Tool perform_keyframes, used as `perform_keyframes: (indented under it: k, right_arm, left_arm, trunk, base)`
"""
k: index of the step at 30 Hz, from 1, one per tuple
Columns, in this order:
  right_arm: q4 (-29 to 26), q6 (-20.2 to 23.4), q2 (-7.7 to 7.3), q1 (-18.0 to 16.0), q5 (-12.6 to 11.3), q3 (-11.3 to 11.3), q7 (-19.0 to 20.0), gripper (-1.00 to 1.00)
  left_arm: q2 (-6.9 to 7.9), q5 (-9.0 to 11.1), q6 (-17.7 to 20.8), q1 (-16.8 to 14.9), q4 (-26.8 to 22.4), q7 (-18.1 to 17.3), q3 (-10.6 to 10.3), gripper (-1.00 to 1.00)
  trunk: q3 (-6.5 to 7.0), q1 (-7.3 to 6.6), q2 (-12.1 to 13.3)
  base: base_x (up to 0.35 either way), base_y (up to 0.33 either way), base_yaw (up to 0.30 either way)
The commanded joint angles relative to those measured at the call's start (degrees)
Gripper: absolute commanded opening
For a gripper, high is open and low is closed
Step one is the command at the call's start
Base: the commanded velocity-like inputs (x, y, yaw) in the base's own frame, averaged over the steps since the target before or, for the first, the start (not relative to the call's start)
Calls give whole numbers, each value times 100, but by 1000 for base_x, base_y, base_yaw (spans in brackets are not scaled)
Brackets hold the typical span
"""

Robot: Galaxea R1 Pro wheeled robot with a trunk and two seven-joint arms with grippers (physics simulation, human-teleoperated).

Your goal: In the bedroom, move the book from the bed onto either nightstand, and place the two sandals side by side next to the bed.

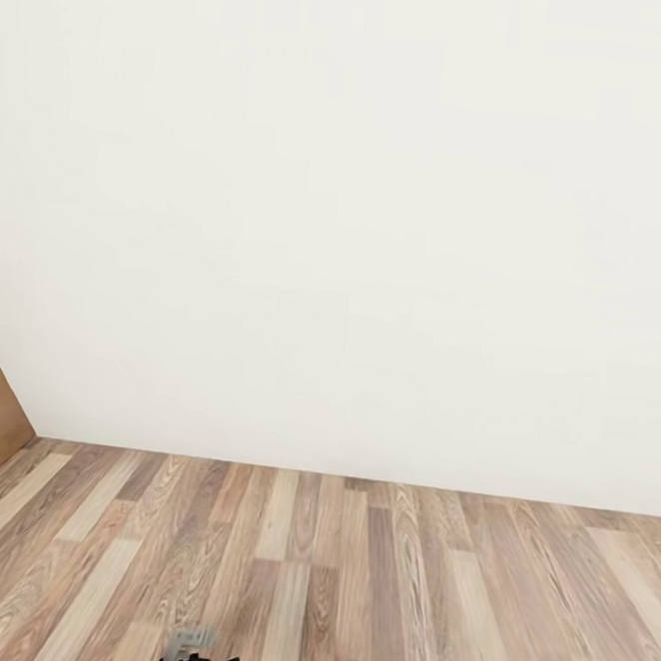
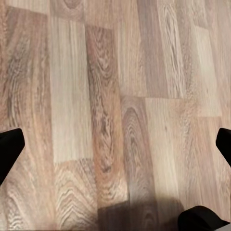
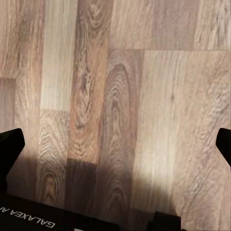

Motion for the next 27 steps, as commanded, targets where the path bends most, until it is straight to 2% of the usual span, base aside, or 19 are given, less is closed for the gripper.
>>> perform_keyframes:
  k: [1,21,27]
  right_arm:
    - [-1,24,-1,-2,6,-48,27,100]
    - [-5,24,-6,-2,5,-53,25,100]
    - [-6,24,-7,-2,5,-59,25,100]
  left_arm:
    - [0,11,-2,-4,6,-33,27,100]
    - [-1,11,-3,-4,8,-33,27,100]
    - [-1,11,-3,-4,7,-34,27,100]
  trunk:
    - [-5,3,-2]
    - [-5,3,-2]
    - [-5,3,-2]
  base:
    - [332,0,0]
    - [331,0,0]
    - [110,0,0]
